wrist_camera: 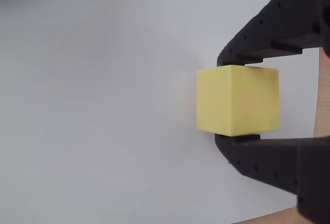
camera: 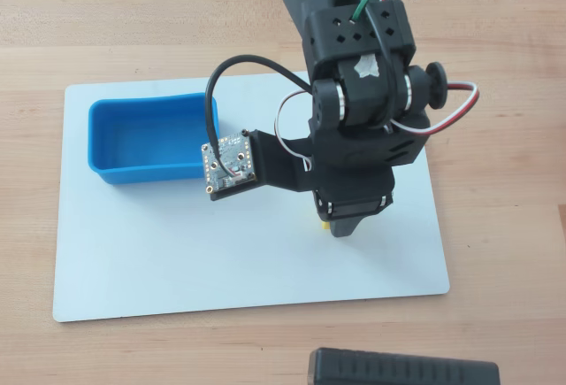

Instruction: Pick up yellow cube and drop it in the blue rectangular bin

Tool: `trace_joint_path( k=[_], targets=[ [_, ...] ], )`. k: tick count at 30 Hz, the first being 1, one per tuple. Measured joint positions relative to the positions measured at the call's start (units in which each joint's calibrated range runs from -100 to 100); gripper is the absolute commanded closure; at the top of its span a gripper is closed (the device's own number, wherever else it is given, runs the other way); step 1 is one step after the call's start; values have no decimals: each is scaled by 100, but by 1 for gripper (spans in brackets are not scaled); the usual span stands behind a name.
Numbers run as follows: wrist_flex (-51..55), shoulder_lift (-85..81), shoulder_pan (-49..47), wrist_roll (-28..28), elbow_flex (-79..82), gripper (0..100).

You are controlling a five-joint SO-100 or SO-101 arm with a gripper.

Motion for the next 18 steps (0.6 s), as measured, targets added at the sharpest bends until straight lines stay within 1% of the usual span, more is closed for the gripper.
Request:
trace_joint_path(
  k=[6,12,18],
  targets=[
    [0,-212,0,0,0,95],
    [0,-1533,23,0,709,95],
    [0,-2420,525,0,1275,95]
  ],
)
